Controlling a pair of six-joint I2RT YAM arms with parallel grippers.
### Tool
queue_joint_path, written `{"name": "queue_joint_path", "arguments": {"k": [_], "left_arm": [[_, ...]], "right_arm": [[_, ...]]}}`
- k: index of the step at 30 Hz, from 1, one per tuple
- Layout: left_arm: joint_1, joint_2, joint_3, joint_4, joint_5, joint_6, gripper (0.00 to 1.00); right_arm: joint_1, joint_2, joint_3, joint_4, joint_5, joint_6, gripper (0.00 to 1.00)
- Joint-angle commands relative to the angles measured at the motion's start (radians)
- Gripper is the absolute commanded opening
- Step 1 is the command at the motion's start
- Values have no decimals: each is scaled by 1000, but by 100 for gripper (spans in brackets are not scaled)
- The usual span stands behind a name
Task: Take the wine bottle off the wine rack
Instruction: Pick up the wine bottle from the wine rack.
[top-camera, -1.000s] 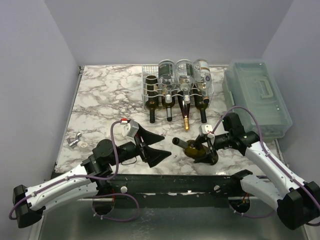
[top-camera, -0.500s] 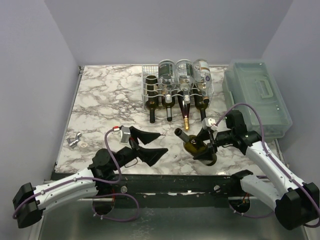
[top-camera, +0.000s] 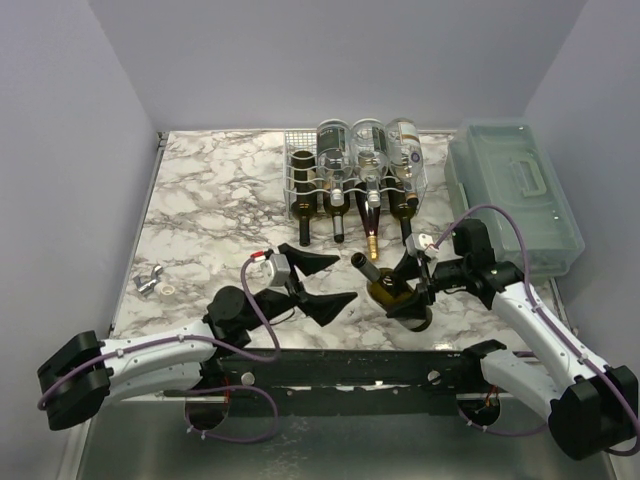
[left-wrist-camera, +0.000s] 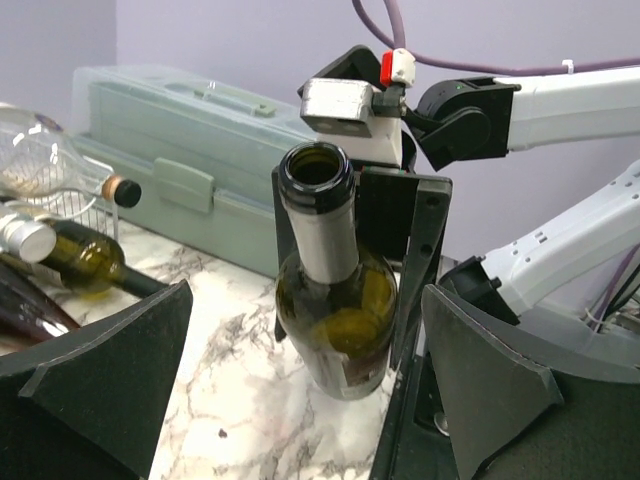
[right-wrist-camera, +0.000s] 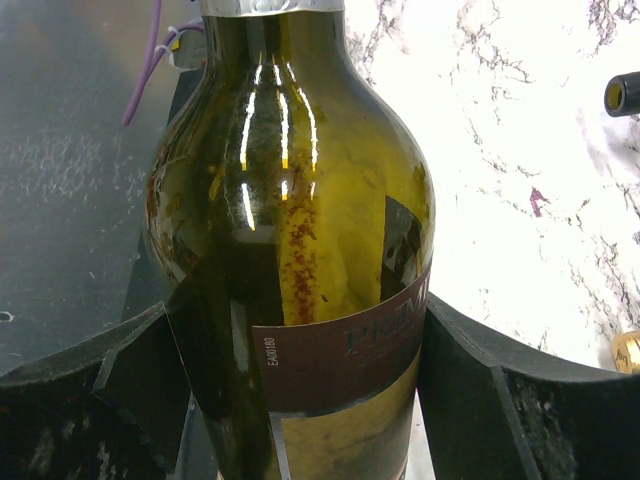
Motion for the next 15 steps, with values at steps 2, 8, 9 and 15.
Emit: {"name": "queue_joint_path", "arguments": {"k": [2,8,9,15], "left_arm": [[-12,140,34,246,23,60,99],[-16,315,56,458,50,56,99],[-17,342,60,493,56,55,99],[-24,427,99,536,75,42,96]], "right_arm": [[-7,-4,10,35,-75,-8,9],[-10,-4,8,29,-74,-21,9],[-10,-5,8,28,-74,-22,9],[-12,-7,6,25,-74,-29,9]]}}
